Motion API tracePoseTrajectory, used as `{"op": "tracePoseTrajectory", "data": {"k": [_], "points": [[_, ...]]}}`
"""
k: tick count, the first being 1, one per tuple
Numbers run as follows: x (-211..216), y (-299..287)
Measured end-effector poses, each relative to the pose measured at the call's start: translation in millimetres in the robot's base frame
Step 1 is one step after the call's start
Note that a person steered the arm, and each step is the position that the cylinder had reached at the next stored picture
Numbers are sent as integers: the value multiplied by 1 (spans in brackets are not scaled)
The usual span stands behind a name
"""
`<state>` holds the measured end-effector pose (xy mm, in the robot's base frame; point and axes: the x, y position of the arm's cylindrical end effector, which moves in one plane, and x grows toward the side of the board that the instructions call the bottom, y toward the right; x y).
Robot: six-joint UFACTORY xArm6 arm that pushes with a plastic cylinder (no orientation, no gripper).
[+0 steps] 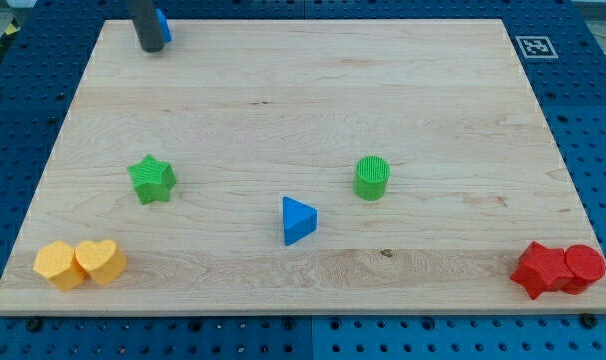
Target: Move the blue triangle bottom to blue cube
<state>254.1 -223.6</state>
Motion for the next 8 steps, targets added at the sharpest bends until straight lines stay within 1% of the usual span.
{"op": "tracePoseTrajectory", "data": {"k": [1,2,3,4,5,8], "points": [[13,-6],[50,27],[85,100],[144,141],[197,156],[299,157]]}}
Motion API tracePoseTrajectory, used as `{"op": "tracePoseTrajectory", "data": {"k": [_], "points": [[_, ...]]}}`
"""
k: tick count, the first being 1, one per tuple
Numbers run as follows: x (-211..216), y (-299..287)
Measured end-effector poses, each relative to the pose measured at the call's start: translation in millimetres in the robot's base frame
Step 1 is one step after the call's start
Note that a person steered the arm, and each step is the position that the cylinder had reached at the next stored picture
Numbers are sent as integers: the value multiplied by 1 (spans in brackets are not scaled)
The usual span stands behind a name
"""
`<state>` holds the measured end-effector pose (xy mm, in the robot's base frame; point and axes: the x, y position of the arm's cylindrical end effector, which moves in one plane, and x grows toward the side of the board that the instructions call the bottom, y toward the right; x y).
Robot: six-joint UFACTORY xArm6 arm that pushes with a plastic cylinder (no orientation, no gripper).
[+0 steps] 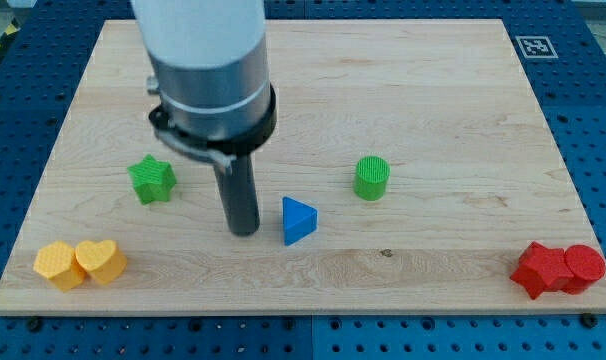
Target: Move the blue triangle bottom to blue cube
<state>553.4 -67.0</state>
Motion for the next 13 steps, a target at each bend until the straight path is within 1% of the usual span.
{"op": "tracePoseTrajectory", "data": {"k": [1,2,3,4,6,8,10,13], "points": [[29,26],[40,85],[36,100],[21,97],[12,68],[-21,25],[-66,24],[-165,24]]}}
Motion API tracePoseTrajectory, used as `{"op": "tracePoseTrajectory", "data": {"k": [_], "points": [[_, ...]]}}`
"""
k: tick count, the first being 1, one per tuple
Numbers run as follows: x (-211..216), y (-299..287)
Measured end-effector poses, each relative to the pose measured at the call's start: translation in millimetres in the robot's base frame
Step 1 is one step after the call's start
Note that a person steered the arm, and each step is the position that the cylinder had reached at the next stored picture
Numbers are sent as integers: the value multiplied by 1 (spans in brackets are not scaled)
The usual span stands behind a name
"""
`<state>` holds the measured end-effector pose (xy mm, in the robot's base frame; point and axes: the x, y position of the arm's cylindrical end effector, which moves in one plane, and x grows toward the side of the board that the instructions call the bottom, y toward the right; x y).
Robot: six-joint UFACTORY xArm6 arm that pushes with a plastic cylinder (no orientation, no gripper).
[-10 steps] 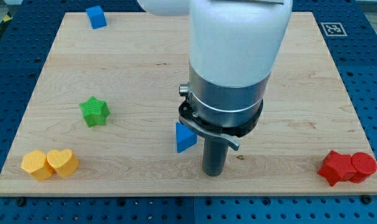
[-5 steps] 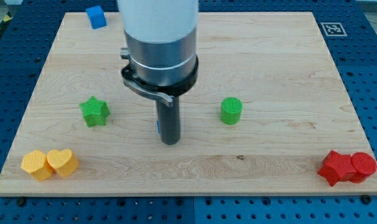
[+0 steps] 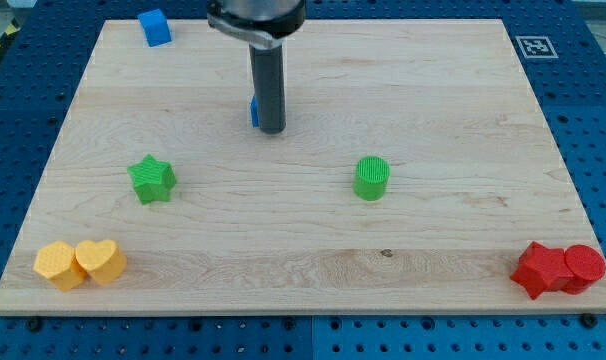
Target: Move the blue triangle bottom to blue cube
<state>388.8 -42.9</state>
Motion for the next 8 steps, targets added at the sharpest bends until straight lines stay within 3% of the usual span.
{"op": "tracePoseTrajectory", "data": {"k": [2,6,7,8], "points": [[-55,-12],[-80,-131],[-87,-127],[-83,-54]]}}
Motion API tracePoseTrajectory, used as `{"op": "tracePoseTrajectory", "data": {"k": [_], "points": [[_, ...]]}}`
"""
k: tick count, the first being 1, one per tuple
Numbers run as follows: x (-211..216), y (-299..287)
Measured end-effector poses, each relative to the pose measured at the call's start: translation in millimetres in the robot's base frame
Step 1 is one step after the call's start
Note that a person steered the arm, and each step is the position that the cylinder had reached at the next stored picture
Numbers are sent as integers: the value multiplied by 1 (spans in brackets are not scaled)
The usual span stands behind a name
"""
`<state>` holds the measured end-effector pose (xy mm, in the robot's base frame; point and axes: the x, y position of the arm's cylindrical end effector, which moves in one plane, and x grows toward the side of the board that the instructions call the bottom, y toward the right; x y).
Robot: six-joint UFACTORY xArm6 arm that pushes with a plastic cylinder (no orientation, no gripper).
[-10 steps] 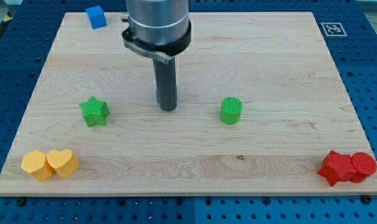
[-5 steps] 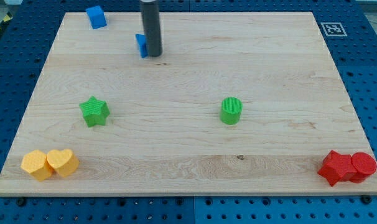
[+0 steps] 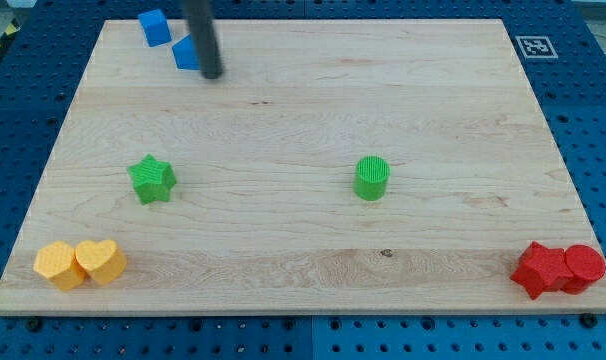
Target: Move the blue triangle bottom to blue cube
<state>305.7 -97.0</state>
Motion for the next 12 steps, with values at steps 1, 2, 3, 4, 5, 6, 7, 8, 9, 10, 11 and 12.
{"op": "tracePoseTrajectory", "data": {"k": [1,2,3,4,5,6,7,8,9,10,11,12], "points": [[-20,21],[-25,2],[-25,-27],[-25,-56],[-25,-81],[-23,-99],[3,-102],[10,-131],[-13,-131],[-28,-91],[-28,-92],[-29,-105]]}}
